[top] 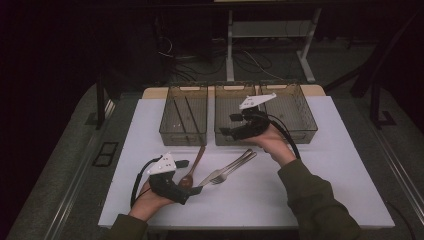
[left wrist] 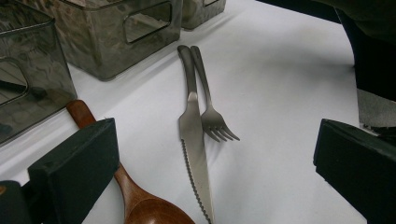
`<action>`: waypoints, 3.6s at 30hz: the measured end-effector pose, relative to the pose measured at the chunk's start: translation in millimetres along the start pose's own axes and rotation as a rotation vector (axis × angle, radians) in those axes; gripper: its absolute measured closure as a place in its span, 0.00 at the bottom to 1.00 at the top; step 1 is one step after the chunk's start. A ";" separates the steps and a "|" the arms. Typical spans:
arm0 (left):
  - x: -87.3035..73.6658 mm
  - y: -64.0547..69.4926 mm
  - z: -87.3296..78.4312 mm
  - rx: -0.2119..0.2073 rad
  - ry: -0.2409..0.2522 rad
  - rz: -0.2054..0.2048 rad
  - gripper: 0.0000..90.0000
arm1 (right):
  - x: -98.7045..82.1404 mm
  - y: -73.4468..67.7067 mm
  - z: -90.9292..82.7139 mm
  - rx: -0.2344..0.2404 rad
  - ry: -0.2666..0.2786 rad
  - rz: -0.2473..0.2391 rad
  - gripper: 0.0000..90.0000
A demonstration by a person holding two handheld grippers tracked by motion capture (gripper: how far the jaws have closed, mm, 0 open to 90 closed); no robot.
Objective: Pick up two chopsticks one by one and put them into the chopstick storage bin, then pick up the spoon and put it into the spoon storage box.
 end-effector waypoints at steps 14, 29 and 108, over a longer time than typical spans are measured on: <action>-0.2 0.0 0.7 0.005 0.001 -0.005 0.00 | -54.9 17.9 -50.5 0.001 0.006 0.057 0.30; -0.1 0.7 -0.7 0.009 0.005 -0.004 0.00 | -118.7 33.1 -106.4 -0.118 0.024 0.127 0.25; 19.2 -80.2 62.4 0.131 -0.269 -0.097 0.99 | -186.4 22.0 -146.7 -0.243 -0.019 0.101 0.18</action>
Point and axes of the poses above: each handheld gripper's, and its own axes: z roughly forward along the jaws, x roughly out of its top, y roughly to its right, the point moved 2 cm from there along z, roughly forward along the jaws, and after that the axes turned 15 degrees about -x, right-handed, at the moved point
